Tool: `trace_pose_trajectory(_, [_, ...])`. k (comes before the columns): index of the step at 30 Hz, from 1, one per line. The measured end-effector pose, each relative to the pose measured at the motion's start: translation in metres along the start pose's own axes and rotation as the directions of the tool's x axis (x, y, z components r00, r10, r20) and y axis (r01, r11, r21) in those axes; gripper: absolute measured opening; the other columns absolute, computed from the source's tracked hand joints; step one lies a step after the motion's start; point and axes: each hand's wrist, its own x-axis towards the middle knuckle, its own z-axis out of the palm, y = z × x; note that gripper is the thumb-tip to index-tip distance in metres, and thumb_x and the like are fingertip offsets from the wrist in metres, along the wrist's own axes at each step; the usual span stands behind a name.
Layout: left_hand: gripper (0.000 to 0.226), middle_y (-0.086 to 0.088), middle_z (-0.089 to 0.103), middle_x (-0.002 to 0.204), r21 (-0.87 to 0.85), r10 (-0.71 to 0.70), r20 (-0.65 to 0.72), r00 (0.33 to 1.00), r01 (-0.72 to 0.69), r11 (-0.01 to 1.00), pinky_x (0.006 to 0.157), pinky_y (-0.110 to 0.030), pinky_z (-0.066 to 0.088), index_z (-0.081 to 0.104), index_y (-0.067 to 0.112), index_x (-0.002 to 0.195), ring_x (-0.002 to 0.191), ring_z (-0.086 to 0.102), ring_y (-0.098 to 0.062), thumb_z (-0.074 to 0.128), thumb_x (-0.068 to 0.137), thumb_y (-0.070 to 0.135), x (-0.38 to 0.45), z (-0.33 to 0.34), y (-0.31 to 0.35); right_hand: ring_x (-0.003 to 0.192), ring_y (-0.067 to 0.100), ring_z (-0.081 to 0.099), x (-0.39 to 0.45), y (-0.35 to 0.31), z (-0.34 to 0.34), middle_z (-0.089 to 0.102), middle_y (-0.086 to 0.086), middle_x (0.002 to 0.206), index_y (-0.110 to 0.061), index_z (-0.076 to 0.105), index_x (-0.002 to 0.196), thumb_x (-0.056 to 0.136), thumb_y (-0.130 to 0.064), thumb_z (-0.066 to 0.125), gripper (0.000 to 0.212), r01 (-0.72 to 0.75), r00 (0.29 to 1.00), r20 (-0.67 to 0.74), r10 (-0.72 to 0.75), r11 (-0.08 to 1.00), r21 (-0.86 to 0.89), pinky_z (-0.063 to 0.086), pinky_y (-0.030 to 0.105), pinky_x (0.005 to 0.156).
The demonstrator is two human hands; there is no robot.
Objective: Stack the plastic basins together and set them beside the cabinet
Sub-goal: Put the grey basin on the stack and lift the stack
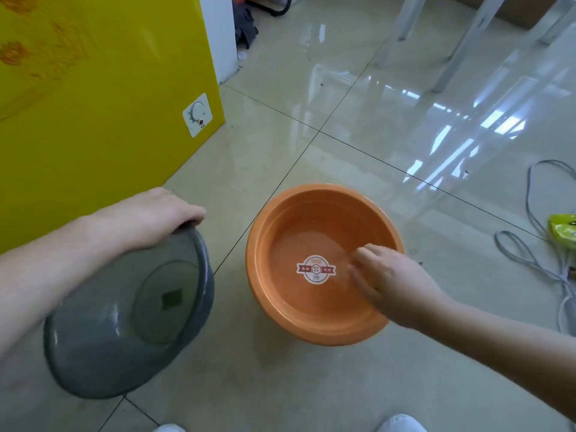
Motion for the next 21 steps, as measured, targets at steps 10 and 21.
trace_pose_trajectory(10, [0.02,-0.023,0.073,0.09,-0.91,-0.137,-0.029,0.99,0.03,0.413,0.054,-0.035,0.059,0.06,0.007,0.103,0.069,0.069,-0.03,0.065,0.091,-0.009,0.028,-0.07,0.099,0.069,0.016,0.062,0.014,0.105,-0.011,0.061,0.008,0.086,-0.024,0.055,0.081,0.095,-0.023,0.048,0.016,-0.572,0.74,-0.005,0.673,0.633,0.522,0.049,0.032,0.062])
trace_pose_trajectory(21, [0.055,-0.006,0.073,0.103,-0.795,-0.32,0.051,0.946,0.233,0.561,0.086,-0.043,0.06,0.06,0.019,0.119,0.093,0.072,-0.028,0.088,0.074,0.03,0.045,0.02,0.125,0.112,0.035,0.061,0.016,0.083,-0.001,0.063,0.015,0.121,-0.017,0.052,0.132,0.1,-0.054,0.04,0.051,-0.738,0.626,0.468,0.623,0.282,0.613,0.05,0.05,0.096])
